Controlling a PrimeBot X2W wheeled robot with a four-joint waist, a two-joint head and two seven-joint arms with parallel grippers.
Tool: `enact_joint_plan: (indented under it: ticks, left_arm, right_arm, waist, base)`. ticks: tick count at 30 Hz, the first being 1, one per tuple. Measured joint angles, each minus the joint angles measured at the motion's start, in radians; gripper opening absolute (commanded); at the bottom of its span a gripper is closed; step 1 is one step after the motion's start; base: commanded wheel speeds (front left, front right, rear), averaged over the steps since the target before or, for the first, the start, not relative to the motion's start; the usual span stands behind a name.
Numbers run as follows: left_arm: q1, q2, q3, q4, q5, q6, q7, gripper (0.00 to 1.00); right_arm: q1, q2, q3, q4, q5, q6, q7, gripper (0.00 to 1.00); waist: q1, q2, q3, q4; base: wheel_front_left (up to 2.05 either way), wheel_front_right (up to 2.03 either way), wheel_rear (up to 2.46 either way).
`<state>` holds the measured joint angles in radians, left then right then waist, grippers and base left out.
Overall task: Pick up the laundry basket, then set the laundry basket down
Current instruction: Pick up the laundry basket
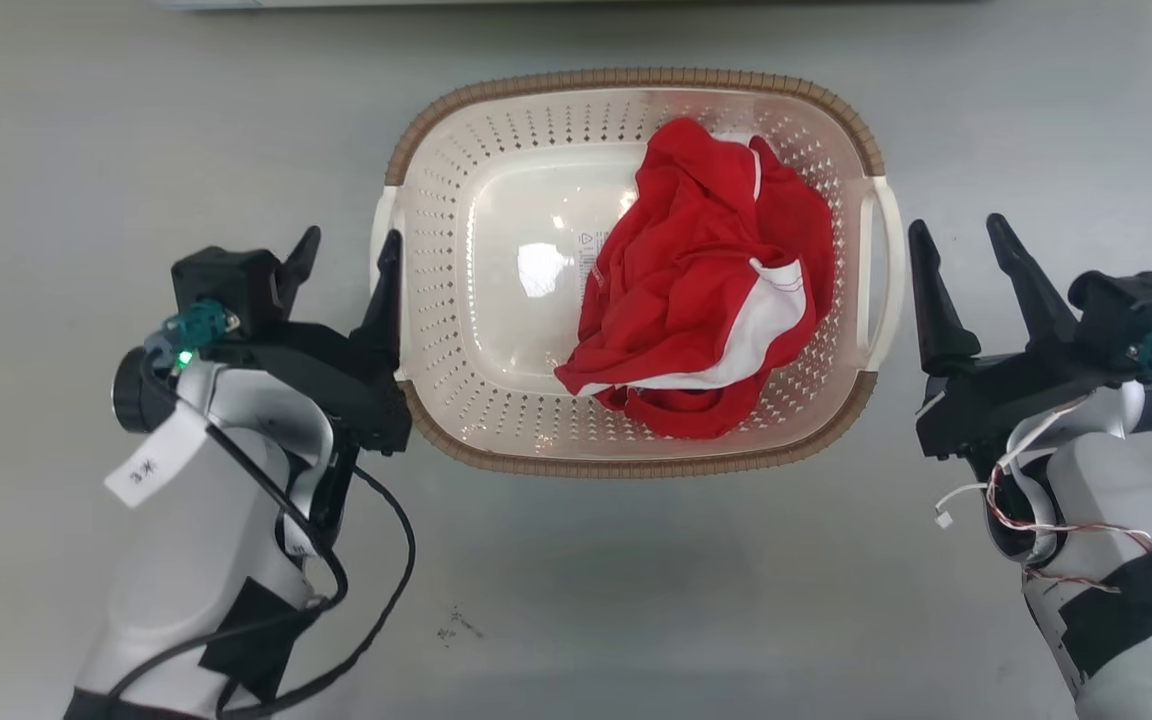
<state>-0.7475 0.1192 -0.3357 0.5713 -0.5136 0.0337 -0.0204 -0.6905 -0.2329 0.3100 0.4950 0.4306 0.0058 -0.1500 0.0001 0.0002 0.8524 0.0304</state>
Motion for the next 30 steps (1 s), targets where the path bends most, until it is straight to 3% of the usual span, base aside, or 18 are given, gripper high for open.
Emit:
enact_joint_plan:
  ticks: [20, 21, 22, 23, 30]
  left_arm:
    - [-0.156, -0.02, 0.03, 0.271, -0.069, -0.07, 0.087, 1.0]
    - [-0.165, -0.023, 0.033, 0.282, -0.079, -0.07, 0.089, 0.85]
    - [-0.176, -0.025, 0.035, 0.294, -0.086, -0.07, 0.089, 0.29]
    - [-0.186, -0.025, 0.036, 0.303, -0.087, -0.071, 0.09, 0.0]
    - [-0.225, -0.049, 0.036, 0.37, -0.094, -0.088, 0.089, 0.0]
  right_arm:
    - [-0.156, 0.071, 0.061, 0.231, -0.001, 0.059, 0.058, 1.0]
    - [-0.166, 0.073, 0.063, 0.243, -0.001, 0.063, 0.062, 0.68]
    - [-0.175, 0.074, 0.065, 0.255, -0.001, 0.065, 0.063, 0.0]
    - [-0.184, 0.077, 0.065, 0.265, 0.001, 0.066, 0.07, 0.0]
    - [-0.222, 0.097, 0.07, 0.334, 0.009, 0.084, 0.076, 0.0]
  waist:
    - [-0.0002, 0.0, 0.078, -0.027]
    - [-0.0001, -0.0001, 0.08, -0.027]
    - [-0.0001, -0.0001, 0.081, -0.027]
    - [-0.0001, -0.0001, 0.082, -0.027]
    - [-0.0001, -0.0002, 0.078, -0.026]
  base:
    - [0.0, 0.0, 0.0]
    - [0.0, 0.0, 0.0]
    - [0.0, 0.0, 0.0]
    - [0.0, 0.0, 0.0]
    - [0.0, 0.0, 0.0]
